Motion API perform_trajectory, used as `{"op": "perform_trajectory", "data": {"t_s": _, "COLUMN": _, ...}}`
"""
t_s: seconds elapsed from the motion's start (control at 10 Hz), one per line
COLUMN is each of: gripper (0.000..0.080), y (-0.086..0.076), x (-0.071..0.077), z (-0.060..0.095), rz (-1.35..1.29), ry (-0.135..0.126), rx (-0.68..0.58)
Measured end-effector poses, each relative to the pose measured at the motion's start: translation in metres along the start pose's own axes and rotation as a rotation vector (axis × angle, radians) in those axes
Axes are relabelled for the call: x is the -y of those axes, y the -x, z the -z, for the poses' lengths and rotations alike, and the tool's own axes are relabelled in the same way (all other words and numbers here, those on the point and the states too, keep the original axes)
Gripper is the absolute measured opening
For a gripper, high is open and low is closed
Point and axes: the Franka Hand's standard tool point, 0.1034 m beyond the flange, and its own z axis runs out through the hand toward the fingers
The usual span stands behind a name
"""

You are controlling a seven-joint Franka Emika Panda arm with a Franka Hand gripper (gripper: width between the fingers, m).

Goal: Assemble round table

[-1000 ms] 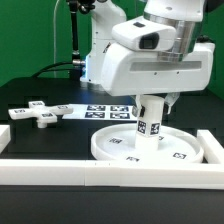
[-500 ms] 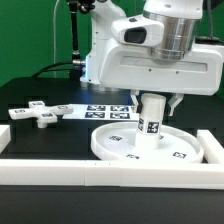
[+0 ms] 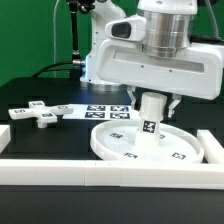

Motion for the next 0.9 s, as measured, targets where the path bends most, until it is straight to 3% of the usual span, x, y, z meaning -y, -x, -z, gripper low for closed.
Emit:
{"op": "perform_trajectory", "data": {"t_s": 0.3, "gripper": 0.0409, "y": -0.0020, "x": -0.0046, "z": -0.0052, "rz": -0.381, "ry": -0.093, "rx": 0.034}}
{"op": "perform_trajectory", "data": {"t_s": 0.4, "gripper": 0.0409, "y": -0.0029, "x": -0.0049, "z": -0.0059, "rz": -0.497, "ry": -0.114, "rx": 0.039}}
{"op": "perform_trajectory", "data": {"t_s": 0.8, "gripper": 0.0409, "y": -0.0040, "x": -0.0040, "z": -0.0048, "rz": -0.701, "ry": -0.122, "rx": 0.055}}
{"op": "perform_trajectory", "data": {"t_s": 0.9, "gripper": 0.0483, "y": -0.0034, "x": -0.0030, "z": -0.0053, "rz": -0.769, "ry": -0.125, "rx": 0.064}}
